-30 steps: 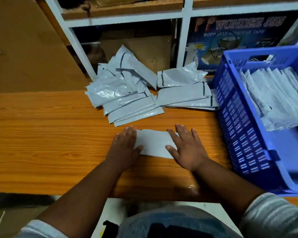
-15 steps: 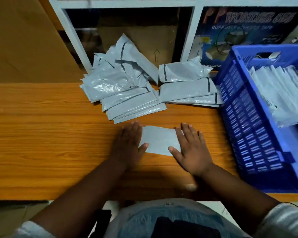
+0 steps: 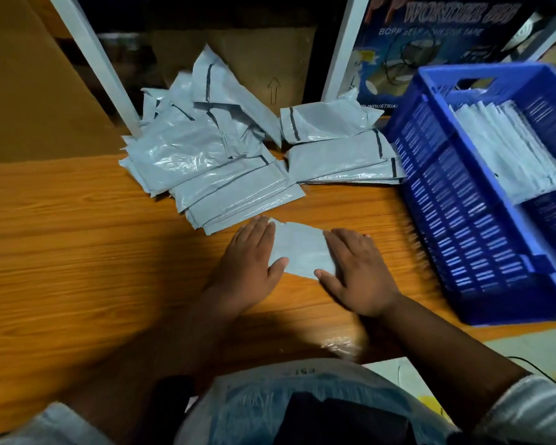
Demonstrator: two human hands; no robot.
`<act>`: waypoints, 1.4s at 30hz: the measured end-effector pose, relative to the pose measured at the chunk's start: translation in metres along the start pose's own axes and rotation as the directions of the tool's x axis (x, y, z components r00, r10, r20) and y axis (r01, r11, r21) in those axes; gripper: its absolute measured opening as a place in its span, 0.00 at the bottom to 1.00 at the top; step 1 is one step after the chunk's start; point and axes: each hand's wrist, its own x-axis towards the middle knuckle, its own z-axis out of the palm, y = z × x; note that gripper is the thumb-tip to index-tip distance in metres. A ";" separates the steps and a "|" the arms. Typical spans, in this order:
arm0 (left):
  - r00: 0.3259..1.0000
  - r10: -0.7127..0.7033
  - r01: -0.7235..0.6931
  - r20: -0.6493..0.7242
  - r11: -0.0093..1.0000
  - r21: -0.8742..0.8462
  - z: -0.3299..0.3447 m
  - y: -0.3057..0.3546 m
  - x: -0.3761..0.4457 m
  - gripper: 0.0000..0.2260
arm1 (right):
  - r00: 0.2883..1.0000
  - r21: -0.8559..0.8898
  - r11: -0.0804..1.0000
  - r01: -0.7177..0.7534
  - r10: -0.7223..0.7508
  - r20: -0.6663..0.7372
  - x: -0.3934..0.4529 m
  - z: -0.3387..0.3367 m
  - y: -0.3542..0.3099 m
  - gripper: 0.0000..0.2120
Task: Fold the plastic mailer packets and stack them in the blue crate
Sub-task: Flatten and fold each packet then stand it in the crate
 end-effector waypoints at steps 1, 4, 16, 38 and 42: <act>1.000 -0.004 0.003 -0.017 0.999 -0.042 -0.001 -0.003 0.000 0.33 | 0.998 0.011 0.997 -0.070 0.070 0.004 0.003 -0.007 -0.001 0.44; 0.999 0.032 -0.036 -0.043 0.994 -0.101 -0.005 -0.003 0.003 0.28 | 0.942 -0.007 0.948 -0.319 0.318 0.104 0.024 -0.025 -0.013 0.45; 0.944 0.134 -0.213 -0.302 0.946 -0.244 -0.098 0.082 0.128 0.08 | 0.770 0.591 0.626 -0.509 0.638 -0.012 0.052 -0.151 0.010 0.16; 0.988 -0.131 0.114 -0.088 0.978 -0.176 -0.066 0.291 0.254 0.12 | 0.817 0.271 0.800 -0.535 0.571 -0.074 0.087 -0.266 0.253 0.15; 0.973 -0.199 0.187 -0.114 0.977 -0.106 -0.058 0.297 0.258 0.12 | 0.873 0.241 0.848 -0.472 0.488 -0.007 0.109 -0.230 0.243 0.13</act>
